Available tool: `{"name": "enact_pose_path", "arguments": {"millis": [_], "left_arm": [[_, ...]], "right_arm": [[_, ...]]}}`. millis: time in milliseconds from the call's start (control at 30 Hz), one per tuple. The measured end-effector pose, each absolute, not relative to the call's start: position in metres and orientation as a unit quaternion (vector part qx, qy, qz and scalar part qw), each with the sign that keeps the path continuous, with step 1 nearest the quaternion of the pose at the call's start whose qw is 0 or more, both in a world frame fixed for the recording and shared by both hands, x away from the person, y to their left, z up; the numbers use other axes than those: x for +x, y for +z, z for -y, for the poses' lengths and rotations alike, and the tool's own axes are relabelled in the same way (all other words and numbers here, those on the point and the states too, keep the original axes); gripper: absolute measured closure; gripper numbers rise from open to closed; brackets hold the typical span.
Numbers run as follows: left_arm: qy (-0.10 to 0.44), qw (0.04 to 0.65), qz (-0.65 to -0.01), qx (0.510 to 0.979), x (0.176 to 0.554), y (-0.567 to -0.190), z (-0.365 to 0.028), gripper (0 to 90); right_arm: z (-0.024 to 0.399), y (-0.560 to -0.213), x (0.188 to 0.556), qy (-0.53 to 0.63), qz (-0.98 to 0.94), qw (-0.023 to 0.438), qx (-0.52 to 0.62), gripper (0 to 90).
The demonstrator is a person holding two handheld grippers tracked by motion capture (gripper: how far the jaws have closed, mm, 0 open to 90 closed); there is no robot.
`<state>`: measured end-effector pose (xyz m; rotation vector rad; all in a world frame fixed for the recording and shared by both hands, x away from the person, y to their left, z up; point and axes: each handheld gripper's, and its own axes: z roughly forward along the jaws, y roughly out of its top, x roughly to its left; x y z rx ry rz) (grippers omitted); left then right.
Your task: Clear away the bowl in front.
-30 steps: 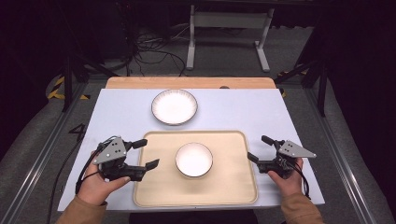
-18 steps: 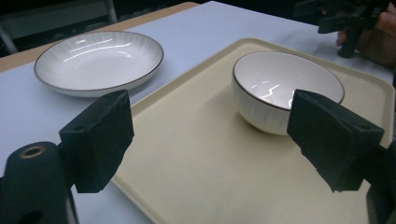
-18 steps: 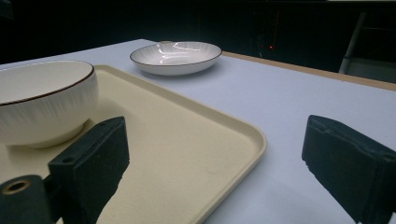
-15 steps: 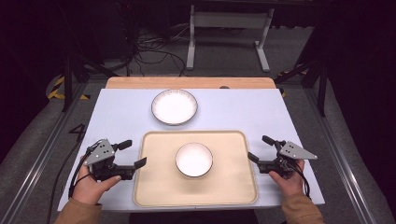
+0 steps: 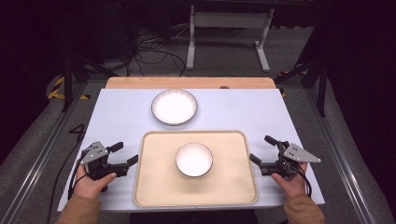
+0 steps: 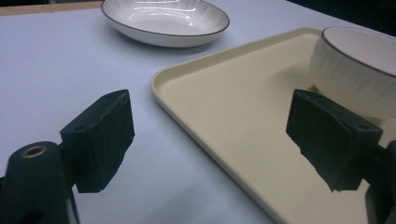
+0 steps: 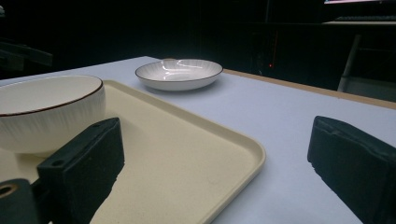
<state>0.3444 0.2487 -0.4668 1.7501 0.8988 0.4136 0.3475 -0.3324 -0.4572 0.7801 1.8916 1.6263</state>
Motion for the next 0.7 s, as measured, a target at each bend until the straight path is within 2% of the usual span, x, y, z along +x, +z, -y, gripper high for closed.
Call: {"name": "enact_pose_path", "arguments": {"millis": [167, 433, 700], "left_arm": [[0.186, 0.539, -0.381, 0.728, 0.343, -0.468, -0.249, 17.0], [0.213, 0.552, -0.353, 0.725, 0.335, -0.468, -0.249, 16.0], [0.216, 0.567, -0.348, 0.715, 0.332, -0.469, -0.252, 15.2]], "right_arm": [[0.333, -0.458, 0.345, 0.608, -0.693, 0.269, 0.279, 4.0], [0.337, -0.460, 0.341, 0.626, -0.677, 0.275, 0.271, 3.7], [0.336, -0.459, 0.341, 0.623, -0.682, 0.275, 0.267, 3.9]]}}
